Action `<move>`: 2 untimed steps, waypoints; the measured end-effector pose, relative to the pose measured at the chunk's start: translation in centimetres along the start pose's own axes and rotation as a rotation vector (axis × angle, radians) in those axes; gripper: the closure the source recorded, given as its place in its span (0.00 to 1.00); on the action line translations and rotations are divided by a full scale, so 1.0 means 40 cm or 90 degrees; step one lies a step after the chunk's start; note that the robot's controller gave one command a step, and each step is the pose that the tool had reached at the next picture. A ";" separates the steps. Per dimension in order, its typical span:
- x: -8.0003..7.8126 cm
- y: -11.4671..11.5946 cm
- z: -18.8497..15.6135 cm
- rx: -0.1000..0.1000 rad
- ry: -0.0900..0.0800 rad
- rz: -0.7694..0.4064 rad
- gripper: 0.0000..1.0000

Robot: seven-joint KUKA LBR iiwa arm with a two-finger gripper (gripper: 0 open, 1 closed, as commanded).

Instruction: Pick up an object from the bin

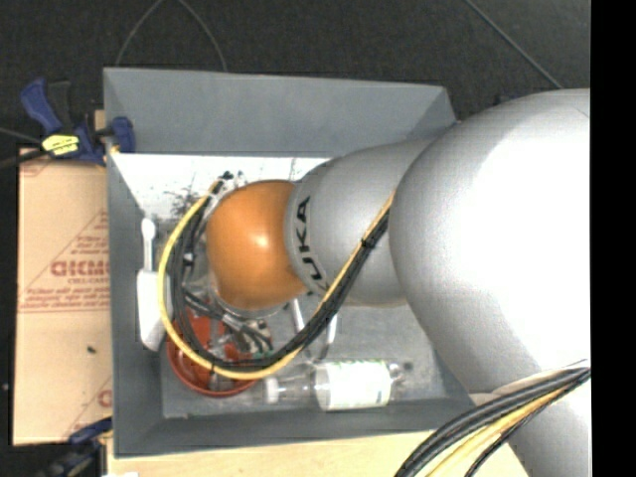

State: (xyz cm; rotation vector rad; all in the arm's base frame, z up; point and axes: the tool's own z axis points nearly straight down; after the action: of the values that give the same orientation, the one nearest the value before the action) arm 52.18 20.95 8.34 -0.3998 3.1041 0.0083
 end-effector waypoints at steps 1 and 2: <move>-0.167 -0.244 0.031 0.002 -0.010 -0.001 0.00; -0.014 -0.026 0.022 -0.002 -0.008 0.066 1.00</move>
Offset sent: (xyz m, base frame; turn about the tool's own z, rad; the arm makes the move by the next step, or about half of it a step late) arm 0.0026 -0.0086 -0.0134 0.1017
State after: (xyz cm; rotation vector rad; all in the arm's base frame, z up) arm 53.00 20.09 7.48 -0.2381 3.1094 0.0174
